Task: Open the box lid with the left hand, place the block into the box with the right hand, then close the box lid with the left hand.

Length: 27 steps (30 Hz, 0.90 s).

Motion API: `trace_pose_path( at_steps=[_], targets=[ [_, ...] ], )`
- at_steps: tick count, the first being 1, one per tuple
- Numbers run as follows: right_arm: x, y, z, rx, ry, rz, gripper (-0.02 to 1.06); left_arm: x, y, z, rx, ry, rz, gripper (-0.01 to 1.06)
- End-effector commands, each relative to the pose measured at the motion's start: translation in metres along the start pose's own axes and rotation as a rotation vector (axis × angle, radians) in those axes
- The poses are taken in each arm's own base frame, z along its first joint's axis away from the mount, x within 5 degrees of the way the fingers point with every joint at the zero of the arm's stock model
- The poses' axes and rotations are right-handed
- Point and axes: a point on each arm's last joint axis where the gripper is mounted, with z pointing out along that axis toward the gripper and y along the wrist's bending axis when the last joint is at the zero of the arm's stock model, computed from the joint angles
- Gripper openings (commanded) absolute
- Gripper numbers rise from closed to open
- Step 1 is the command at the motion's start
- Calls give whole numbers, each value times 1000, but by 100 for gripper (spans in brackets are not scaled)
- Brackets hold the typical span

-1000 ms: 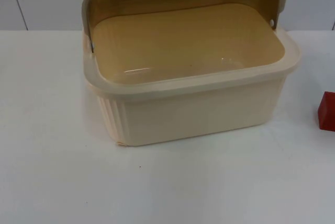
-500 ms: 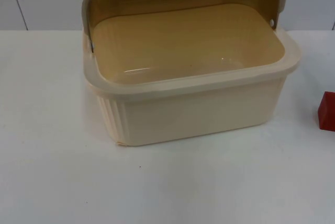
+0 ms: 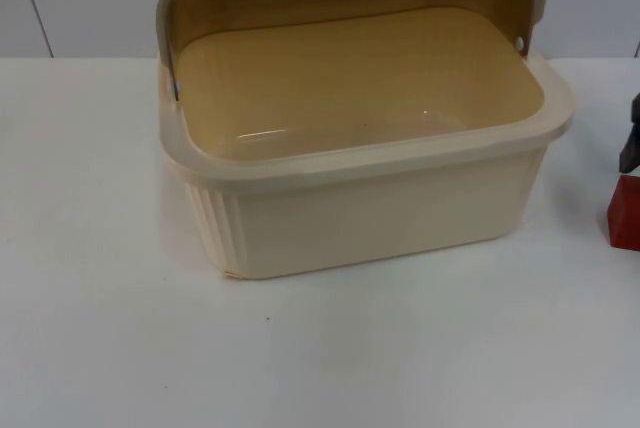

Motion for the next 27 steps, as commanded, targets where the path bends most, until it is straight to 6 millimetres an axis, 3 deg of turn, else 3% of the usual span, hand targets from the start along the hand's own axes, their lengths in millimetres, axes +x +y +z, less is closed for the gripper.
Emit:
trace_pose_path(
  at_steps=[1, 8, 15, 17, 18, 19, 21, 24, 25, 27],
  targets=[
    [-1, 9, 6, 5, 4, 2, 105, -1, 2, -3, -7, -15, 5, 104],
    [5, 23, 24, 55, 10, 4, 105, -1, 2, -3, -18, -14, 20, 104],
    [10, 23, 35, 65, 23, 17, 102, -1, 3, -3, -22, -14, 25, 104],
    [9, 24, 35, 59, 15, 15, 91, -1, 3, -3, -22, -16, 25, 104],
    [9, 24, 35, 57, 12, 15, 79, -1, 3, -3, -22, -18, 25, 104],
    [9, 24, 35, 57, 12, 15, 79, -1, 3, -3, -22, -18, 25, 104],
    [9, 24, 35, 56, 11, 23, 50, -2, 3, -2, -22, -21, 25, 104],
    [9, 24, 35, 56, 14, 40, 16, -1, 3, -1, -22, -20, 25, 104],
    [9, 24, 35, 56, 14, 40, 16, -1, 3, -1, -22, -20, 25, 104],
    [10, 23, 35, 64, 24, 47, 1, -2, 3, -1, -22, -22, 25, 104]
  ],
)
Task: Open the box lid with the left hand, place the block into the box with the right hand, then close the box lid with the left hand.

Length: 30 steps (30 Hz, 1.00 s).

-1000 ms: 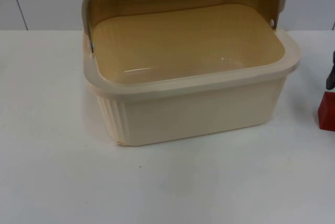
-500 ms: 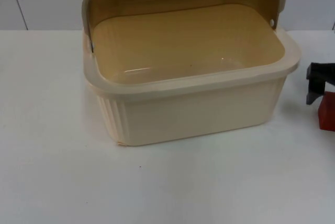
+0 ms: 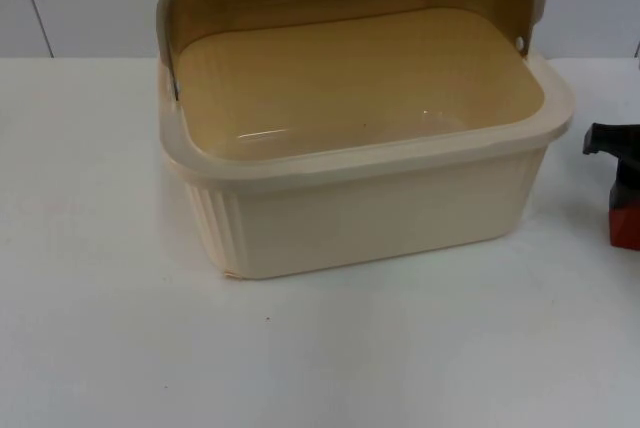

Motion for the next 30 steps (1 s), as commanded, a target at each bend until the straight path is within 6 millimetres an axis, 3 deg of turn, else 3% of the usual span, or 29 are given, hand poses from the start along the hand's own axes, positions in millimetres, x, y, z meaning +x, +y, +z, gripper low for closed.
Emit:
trace_pose_path(
  at_steps=[1, 9, 13, 14, 17, 19, 20, 24, 25, 29, 30],
  targets=[
    [0, 2, -2, 3, 2, 2, 0, -1, 2, -1, -7, -19, 1, 104],
    [-5, 1, -18, 11, -9, -40, 0, -1, 2, -1, -7, -19, 1, 104],
    [-26, 6, -58, -17, -105, -106, 0, -1, 2, -1, -6, -19, 0, 104],
    [-26, 6, -58, -17, -105, -106, 0, -1, 2, -1, -6, -19, 0, 104],
    [-41, 9, -84, -5, -141, -175, 0, -1, 2, -1, -6, -19, 0, 104],
    [-58, 12, -116, 5, -190, -242, 0, -1, 2, -1, -6, -19, 0, 104],
    [-58, 12, -116, 5, -190, -242, 0, -1, 2, -1, -6, -19, 0, 104],
    [-75, 17, -165, -22, -230, -335, 0, -1, 1, -1, -4, -17, -4, 104],
    [-75, 17, -165, -22, -230, -335, 0, -1, 1, -1, -4, -17, -4, 104],
    [-82, 23, -214, -107, -281, -356, 0, -1, 1, -1, -1, -17, -8, 104],
    [-82, 23, -214, -107, -281, -356, 0, -1, 1, -1, -1, -17, -8, 104]
  ],
)
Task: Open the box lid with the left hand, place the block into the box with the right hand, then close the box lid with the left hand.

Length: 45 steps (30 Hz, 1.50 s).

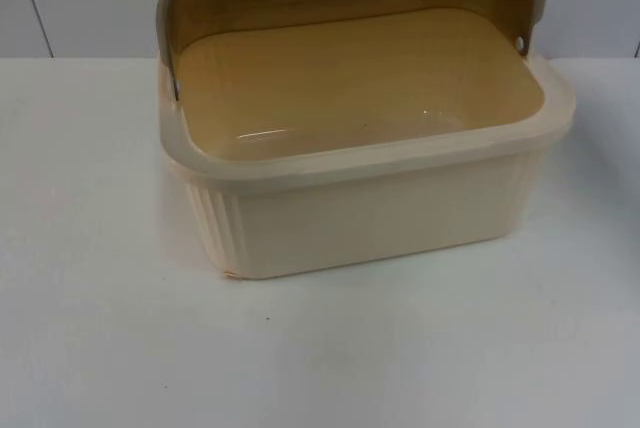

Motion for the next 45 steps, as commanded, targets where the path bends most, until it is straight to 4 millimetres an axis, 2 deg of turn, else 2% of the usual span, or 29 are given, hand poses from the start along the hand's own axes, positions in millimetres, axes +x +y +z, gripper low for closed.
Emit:
trace_pose_path(
  at_steps=[1, 4, 5, 11, 14, 18, 20, 25, 26, 30, 35, 37, 40, 41, 45],
  targets=[
    [-7, 5, -27, -54, -35, -20, 0, 0, 1, -1, -1, -9, -8, 104],
    [-7, 12, -58, -165, -90, -58, 0, -1, 1, -2, 3, -13, -13, 104],
    [-7, 12, -58, -165, -90, -58, 0, -1, 1, -2, 3, -13, -13, 104],
    [-4, 30, -104, -404, -196, -154, 0, -1, 1, -2, 5, -13, -16, 104],
    [3, 35, -112, -462, -195, -182, 0, -1, 0, -2, 8, -13, -20, 104],
    [26, 56, -115, -528, -176, -281, 0, -1, 0, -2, 8, -13, -20, 104],
    [31, 63, -111, -539, -167, -300, 0, -1, 0, -2, 8, -13, -20, 104],
    [60, 105, -95, -560, -212, -399, 0, -1, 0, -2, 8, -11, -20, 104],
    [60, 105, -95, -560, -212, -399, 0, -1, 0, -2, 8, -11, -20, 104],
    [75, 126, -80, -529, -290, -408, 0, -1, 0, -2, 8, -11, -20, 104],
    [79, 137, -62, -499, -312, -431, 0, -1, 0, -2, 8, -11, -20, 104],
    [78, 141, -51, -487, -315, -435, 0, -1, 0, -2, 8, -11, -20, 104],
    [79, 149, -23, -463, -325, -435, 0, -1, 0, -2, 8, -11, -20, 104],
    [79, 149, -23, -463, -325, -435, 0, -1, 0, -2, 8, -11, -20, 104],
    [85, 158, 11, -443, -298, -435, 0, -1, 0, -2, 8, -11, -20, 104]
  ],
)
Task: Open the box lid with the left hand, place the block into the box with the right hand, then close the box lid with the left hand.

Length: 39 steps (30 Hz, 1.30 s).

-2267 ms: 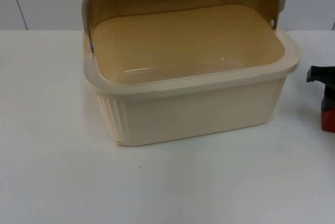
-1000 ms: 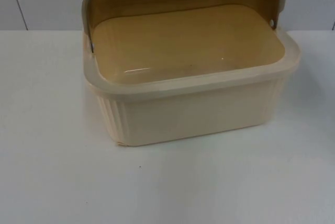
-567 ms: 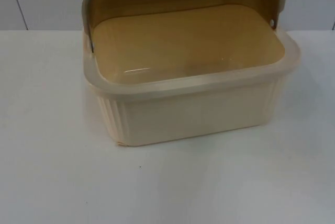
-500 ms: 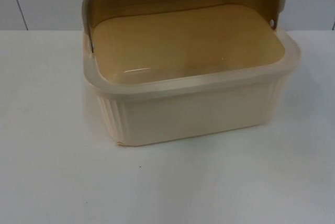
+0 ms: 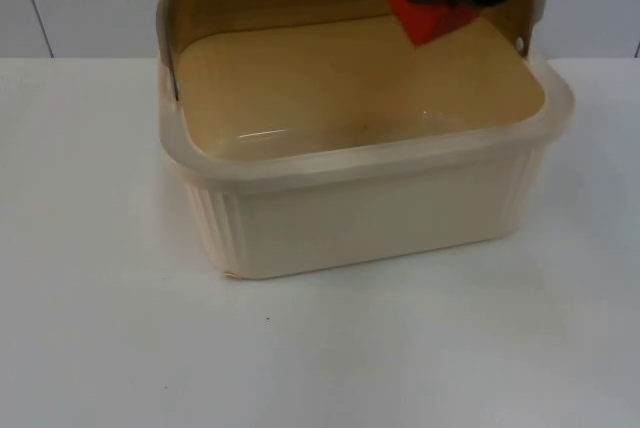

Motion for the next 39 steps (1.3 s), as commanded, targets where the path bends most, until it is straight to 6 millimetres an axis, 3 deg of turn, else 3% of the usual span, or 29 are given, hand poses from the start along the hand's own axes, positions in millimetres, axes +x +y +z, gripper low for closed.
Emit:
trace_pose_path(
  at_steps=[1, 5, 12, 25, 32, 36, 39],
  targets=[
    [6, 0, 14, 13, -10, -2, 0, 0, 1, -2, 2, -9, -13, 104],
    [18, -3, 42, 41, -30, 3, 0, 0, 1, -2, 2, -7, -13, 104],
    [32, -7, 73, 85, -79, 36, 0, 0, 1, -2, -5, -7, -3, 104],
    [55, -12, 104, 136, -98, 72, 0, 0, 2, -2, -8, -9, 2, 104],
    [58, -12, 106, 138, -84, 95, 0, -1, 2, -2, -8, -11, 2, 104],
    [59, -12, 106, 134, -70, 100, 8, 0, 2, -2, -8, -7, 2, 104],
    [60, -11, 106, 131, -62, 101, 24, 0, 2, -2, -8, -7, 2, 104]
  ],
)
